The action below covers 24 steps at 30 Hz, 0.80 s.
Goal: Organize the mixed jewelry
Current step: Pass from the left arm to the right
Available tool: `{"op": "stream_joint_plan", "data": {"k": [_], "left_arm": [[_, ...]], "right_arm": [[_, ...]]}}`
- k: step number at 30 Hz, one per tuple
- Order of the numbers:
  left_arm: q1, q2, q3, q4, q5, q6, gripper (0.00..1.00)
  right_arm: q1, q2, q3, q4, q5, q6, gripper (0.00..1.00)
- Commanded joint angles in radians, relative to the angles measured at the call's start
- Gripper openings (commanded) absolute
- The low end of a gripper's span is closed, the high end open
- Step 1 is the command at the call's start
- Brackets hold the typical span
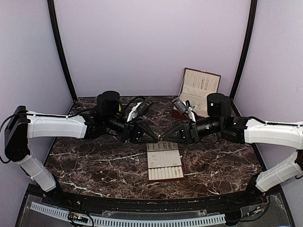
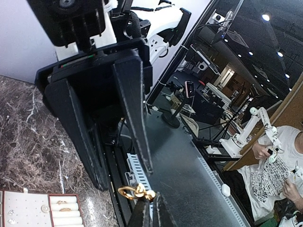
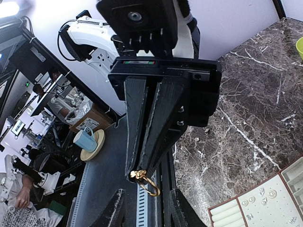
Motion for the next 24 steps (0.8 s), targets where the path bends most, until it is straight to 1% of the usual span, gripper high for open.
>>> {"op": "stream_joint_plan", "data": {"k": [1,8,16,21,24], "left_arm": [[-0.013,-0.002,0.034,0.003,0.047,-0.004,0.0],[-0.019,0.003,0.034,-0.001,0.046,-0.004,0.0],[-0.025,0.008,0.031,0.019,0.048,-0.019,0.0],[-0.025,0.013,0.03,-0.011,0.05,0.0,0.0],[-0.026,0.014,0.028,-0.005,0.059,-0.006,0.0]], "right_arm": [[0.014,0.021,0.032,0.051,-0.043,-0.007,0.29],[0.016,0.015,0.032,0.058,-0.04,-0.009,0.27],[0.016,0.015,0.034,0.076,-0.029,-0.008,0.33],[0.016,0.004,0.038,0.067,-0.002,-0.019,0.41],[0.017,0.016,0.041,0.079,-0.017,-0.016,0.44]]}}
